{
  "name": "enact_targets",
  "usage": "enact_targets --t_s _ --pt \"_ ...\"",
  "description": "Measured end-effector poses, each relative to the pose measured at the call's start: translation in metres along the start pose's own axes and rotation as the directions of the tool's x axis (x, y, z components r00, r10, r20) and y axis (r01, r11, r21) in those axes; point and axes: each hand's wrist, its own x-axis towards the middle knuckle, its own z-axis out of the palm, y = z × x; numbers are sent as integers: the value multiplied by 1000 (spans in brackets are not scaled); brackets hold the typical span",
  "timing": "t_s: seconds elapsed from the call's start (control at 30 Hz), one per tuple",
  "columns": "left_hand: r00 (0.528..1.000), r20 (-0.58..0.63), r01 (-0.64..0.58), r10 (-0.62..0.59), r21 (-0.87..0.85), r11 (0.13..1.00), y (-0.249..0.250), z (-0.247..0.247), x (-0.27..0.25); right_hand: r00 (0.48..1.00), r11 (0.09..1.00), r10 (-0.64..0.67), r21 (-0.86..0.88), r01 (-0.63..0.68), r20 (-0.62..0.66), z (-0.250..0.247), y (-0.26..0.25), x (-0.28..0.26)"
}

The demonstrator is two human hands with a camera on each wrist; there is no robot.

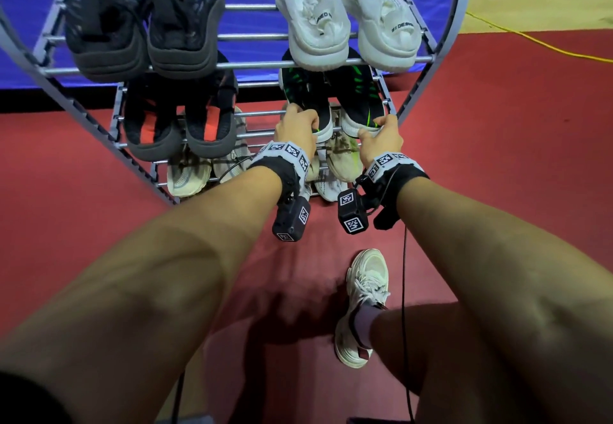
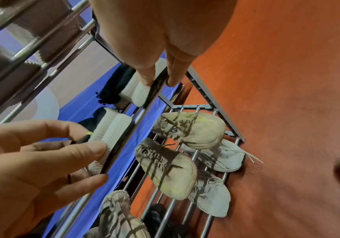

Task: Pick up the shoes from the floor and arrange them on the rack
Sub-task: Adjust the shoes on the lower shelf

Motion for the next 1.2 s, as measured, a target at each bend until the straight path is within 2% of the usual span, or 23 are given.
enact_targets --t_s 0.1,0.2,0.37,0.5,0.6,0.67,0.77,0.87,1.0,1.13,1.2 --pt "999 -25 -45 45 27 999 6 2 -5 1000 999 8 -32 -7 26 -1 0 3" --pt "997 22 -77 75 112 991 8 -1 -3 999 996 -21 -83 24 37 -3 4 5" --pt "998 34 -57 52 147 987 8 0 -3 993 982 -93 -155 104 78 -4 5 1" --pt "986 110 -143 121 222 964 5 -14 -9 970 939 -223 -245 241 99 -7 4 -6" --pt "973 178 -191 148 256 948 -1 -23 -15 942 865 -323 -377 331 86 -10 -1 -18" --pt "968 194 -211 162 268 940 -8 -30 -25 906 801 -407 -432 414 113 -11 -9 -30" --pt "969 214 -189 127 298 936 -26 -39 -40 835 741 -486 -385 550 259 -1 -24 -48" --pt "963 258 -167 76 348 923 -48 -49 -53 785 756 -460 -281 591 414 17 -37 -67" --pt "957 288 -140 22 397 907 -82 -61 -65 662 676 -416 -275 684 623 50 -39 -92" --pt "958 283 -77 -46 410 909 -116 -70 -72 613 616 -329 -329 716 718 84 -34 -99" --pt "958 272 -38 -87 425 905 -138 -75 -74 618 617 -298 -347 707 728 99 -33 -101"
